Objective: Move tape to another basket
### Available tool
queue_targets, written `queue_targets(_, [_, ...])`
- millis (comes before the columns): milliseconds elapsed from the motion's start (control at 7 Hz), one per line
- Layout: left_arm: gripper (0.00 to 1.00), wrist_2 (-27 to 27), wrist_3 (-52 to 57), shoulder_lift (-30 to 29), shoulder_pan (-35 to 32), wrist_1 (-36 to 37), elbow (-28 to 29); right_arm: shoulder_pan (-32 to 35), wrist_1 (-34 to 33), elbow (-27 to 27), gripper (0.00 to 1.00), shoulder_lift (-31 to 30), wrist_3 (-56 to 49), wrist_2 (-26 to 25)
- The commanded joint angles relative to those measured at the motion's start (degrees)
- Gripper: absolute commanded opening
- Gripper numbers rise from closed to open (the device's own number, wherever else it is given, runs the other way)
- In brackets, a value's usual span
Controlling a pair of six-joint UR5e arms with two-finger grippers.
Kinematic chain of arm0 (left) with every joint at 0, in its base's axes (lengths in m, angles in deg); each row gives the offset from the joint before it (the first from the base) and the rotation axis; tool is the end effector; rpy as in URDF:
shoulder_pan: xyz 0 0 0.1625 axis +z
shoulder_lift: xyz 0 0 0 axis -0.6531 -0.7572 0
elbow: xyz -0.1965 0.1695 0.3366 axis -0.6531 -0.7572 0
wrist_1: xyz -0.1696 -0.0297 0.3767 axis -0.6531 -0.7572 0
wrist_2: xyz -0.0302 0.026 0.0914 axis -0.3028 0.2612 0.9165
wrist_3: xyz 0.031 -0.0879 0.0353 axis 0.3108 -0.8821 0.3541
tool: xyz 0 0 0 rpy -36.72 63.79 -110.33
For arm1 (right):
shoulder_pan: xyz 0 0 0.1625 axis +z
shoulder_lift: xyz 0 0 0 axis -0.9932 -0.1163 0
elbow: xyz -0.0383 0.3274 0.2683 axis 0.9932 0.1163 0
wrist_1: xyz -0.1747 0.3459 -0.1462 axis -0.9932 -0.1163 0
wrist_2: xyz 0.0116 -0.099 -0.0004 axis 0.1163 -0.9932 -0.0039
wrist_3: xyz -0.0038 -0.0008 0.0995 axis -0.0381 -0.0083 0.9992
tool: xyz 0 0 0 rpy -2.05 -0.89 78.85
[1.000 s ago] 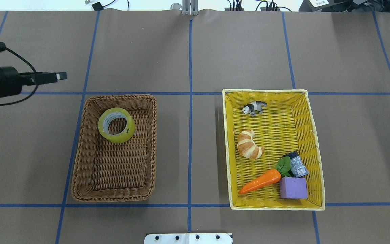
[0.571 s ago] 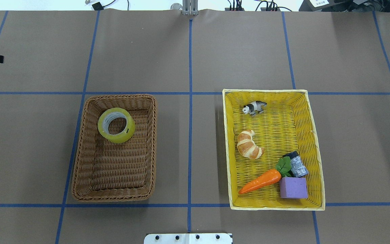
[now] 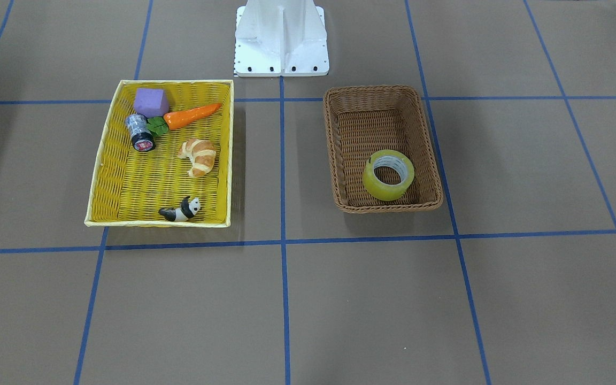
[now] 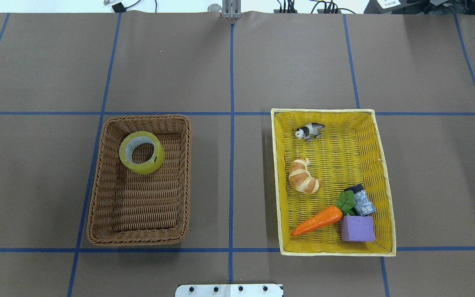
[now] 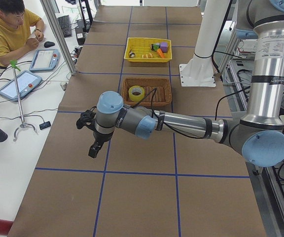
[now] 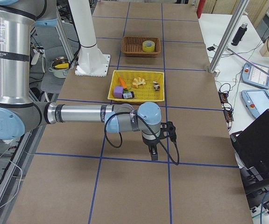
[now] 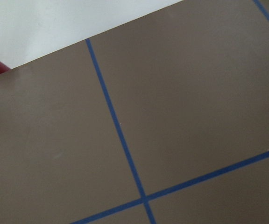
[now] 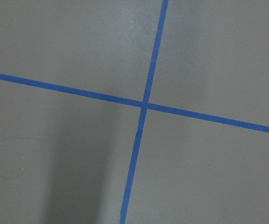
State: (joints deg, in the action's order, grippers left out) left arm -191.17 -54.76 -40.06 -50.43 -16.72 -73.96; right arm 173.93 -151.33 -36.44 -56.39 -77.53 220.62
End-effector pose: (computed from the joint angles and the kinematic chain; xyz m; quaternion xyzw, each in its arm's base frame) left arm -0.0818 -0.5230 0.5781 0.1650 0.3176 0.0997 0.9284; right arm 0.0704 -0.4596 0.6298 0.0878 -0.3601 -0.0656 0.9264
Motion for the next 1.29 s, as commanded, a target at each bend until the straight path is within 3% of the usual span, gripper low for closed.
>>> queue_targets(0, [0.99, 0.02, 1.34, 3.71, -2.12, 6.74, 0.08, 0.0, 0.03, 0.18, 1.0, 0.09, -0.26, -0.04])
queue_targets(429, [0.99, -0.15, 1.43, 7.0, -2.04, 5.86, 1.49, -0.09, -1.19, 0.09, 1.0, 1.31, 0.96, 0.84])
queue_targets(571, [1.0, -0.24, 1.33, 6.83, -2.04, 6.3, 0.7, -0.09, -6.16, -0.6, 1.0, 3.32, 1.32, 0.76])
queue_targets(714, [0.99, -1.55, 1.51, 7.61, -1.96, 5.78, 1.74, -0.18, -7.08, -0.87, 1.0, 3.51, 1.24, 0.06])
queue_targets(1143, [0.99, -10.76, 1.51, 7.61, -2.04, 5.86, 1.4, -0.26, -6.65, -0.35, 1.0, 2.73, 0.53, 0.49])
